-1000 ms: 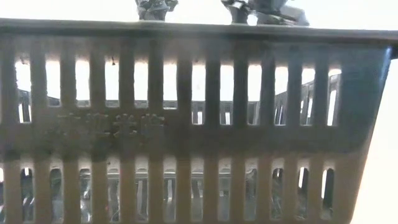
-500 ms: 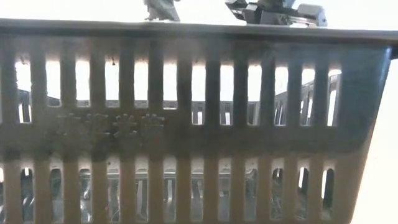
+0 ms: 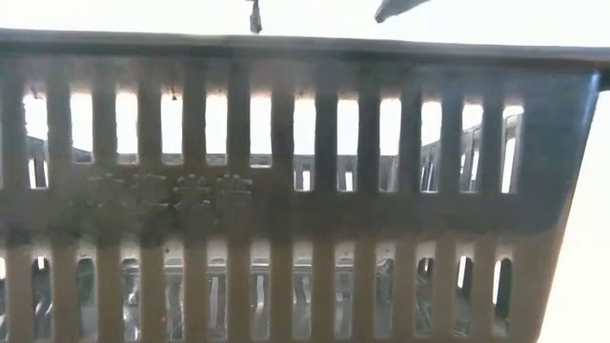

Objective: Stack baskets on shelf by color
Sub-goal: Stack the left gray bin into the gray bin on the shelf

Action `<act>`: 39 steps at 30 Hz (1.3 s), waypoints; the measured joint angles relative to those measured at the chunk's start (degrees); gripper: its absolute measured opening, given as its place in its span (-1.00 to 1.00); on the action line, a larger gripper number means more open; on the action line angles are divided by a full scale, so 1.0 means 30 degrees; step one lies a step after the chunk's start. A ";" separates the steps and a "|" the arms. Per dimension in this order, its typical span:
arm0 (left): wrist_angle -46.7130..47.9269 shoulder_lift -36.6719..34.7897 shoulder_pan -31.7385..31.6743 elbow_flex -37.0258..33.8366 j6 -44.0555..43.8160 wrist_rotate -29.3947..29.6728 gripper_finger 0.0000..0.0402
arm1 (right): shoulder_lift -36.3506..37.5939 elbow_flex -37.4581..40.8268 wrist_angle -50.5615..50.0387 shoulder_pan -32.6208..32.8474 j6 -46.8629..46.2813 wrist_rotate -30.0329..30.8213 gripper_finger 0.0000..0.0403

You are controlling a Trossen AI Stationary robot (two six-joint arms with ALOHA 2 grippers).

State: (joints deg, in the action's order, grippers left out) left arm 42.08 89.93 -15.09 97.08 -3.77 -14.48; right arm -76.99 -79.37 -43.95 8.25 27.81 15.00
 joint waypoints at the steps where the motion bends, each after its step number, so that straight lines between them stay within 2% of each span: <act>1: -0.0401 -0.0095 0.0001 0.0001 0.0320 0.0007 -0.16 | 0.0218 -0.0010 -0.0271 -0.0158 -0.0325 0.0077 -1.00; 5: -0.1425 -0.0870 0.0005 -0.0007 0.0747 0.0603 0.19 | 0.0858 -0.0018 -0.1450 -0.0879 -0.1332 0.1033 -1.00; 8: -0.1439 -0.1905 -0.0308 -0.0007 0.0589 0.1404 0.38 | 0.1122 0.0478 -0.1776 -0.1547 -0.1822 0.2196 -1.00; 10: -0.1233 -0.2842 -0.0465 -0.0007 0.0490 0.1424 0.46 | 0.1240 0.0981 -0.1701 -0.2030 -0.2123 0.2967 -1.00; 12: -0.1173 -0.3790 -0.0535 -0.0007 0.0532 0.1459 0.52 | 0.1375 0.1479 -0.1669 -0.2567 -0.2132 0.2921 -1.00; 15: -0.0717 -0.5068 -0.0508 -0.0007 0.0531 0.3059 0.55 | 0.1388 0.1899 -0.0863 -0.3469 -0.1255 0.2859 -1.00; 17: -0.0280 -0.5818 -0.0453 -0.0007 0.0511 0.3986 0.55 | 0.1450 0.2010 -0.0476 -0.4061 -0.0628 0.2761 -1.00; 23: 0.3221 -0.7274 0.0197 -0.0040 -0.0641 0.4770 0.45 | 0.1473 0.2877 0.2445 -0.5794 0.1662 0.2459 -1.00; 27: 0.4005 -0.8163 0.1581 -0.1376 -0.0796 0.7825 0.32 | 0.1446 0.4178 0.4512 -0.7316 0.2107 0.1156 -1.00; 32: 0.2354 -0.9662 0.2895 -0.5044 -0.0031 1.1128 0.14 | 0.1495 0.5771 0.6910 -0.8569 0.2107 0.0438 -1.00; 35: 0.0008 -1.0605 0.3366 -0.7697 0.0347 1.1395 0.04 | 0.1488 0.6247 0.6877 -0.8986 0.2107 0.0267 -1.00; 39: -0.3524 -1.1558 0.3826 -1.1092 0.0665 1.1384 -0.07 | 0.1488 0.6653 0.6901 -0.9638 0.1544 -0.1472 -1.00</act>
State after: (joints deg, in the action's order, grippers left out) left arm 31.51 55.26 -3.62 63.80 -1.77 19.67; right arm -72.53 -59.41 -23.25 -20.66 32.44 10.59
